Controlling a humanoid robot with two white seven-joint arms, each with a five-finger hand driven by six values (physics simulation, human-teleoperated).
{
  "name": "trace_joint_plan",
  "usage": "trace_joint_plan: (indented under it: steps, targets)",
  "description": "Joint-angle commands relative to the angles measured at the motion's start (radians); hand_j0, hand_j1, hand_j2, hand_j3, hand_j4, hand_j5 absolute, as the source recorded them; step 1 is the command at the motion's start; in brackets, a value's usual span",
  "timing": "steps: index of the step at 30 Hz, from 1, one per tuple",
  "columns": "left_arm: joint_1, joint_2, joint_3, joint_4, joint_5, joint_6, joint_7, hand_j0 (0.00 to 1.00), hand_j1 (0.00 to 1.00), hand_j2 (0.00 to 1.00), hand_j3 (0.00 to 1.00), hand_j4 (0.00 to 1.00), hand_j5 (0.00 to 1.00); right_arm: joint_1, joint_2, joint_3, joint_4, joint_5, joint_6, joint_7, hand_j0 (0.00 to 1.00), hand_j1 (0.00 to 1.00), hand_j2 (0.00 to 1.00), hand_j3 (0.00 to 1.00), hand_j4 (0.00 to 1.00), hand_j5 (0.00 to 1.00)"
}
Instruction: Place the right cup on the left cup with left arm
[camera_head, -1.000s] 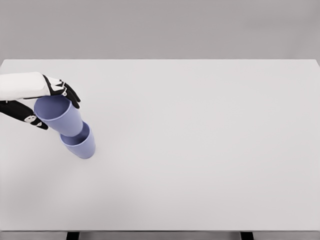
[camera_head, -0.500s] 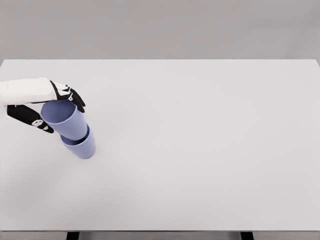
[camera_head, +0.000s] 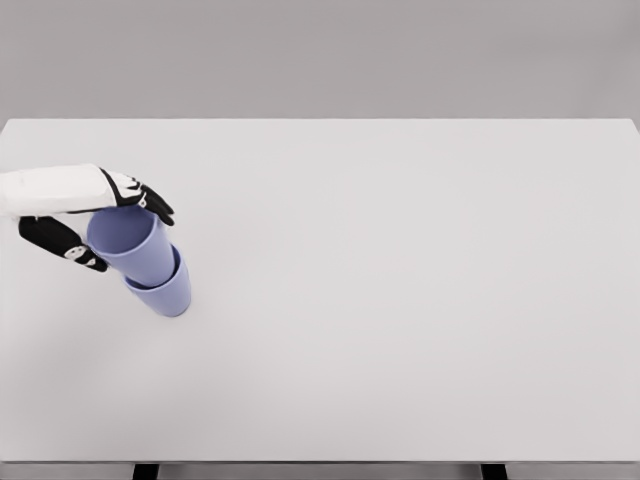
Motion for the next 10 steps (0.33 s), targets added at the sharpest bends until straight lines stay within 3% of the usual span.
trace_joint_plan:
  steps: [1, 6, 10]
  targets:
    - [0.0, 0.0, 0.002, 0.0, 0.003, 0.003, 0.0, 1.0, 1.0, 1.0, 1.0, 1.0, 1.0, 0.0, 0.0, 0.0, -0.001, 0.0, 0.0, 0.0, 1.0, 1.0, 1.0, 1.0, 1.0, 1.0]
    - [0.005, 0.032, 0.001, 0.003, 0.003, 0.003, -0.007, 1.0, 1.0, 1.0, 1.0, 1.0, 1.0, 0.0, 0.0, 0.0, -0.001, 0.0, 0.0, 0.0, 1.0, 1.0, 1.0, 1.0, 1.0, 1.0]
    - [-0.002, 0.081, 0.002, 0.054, 0.012, 0.003, -0.007, 1.0, 1.0, 1.0, 1.0, 1.0, 1.0, 0.0, 0.0, 0.0, -0.001, 0.0, 0.0, 0.0, 1.0, 1.0, 1.0, 1.0, 1.0, 1.0]
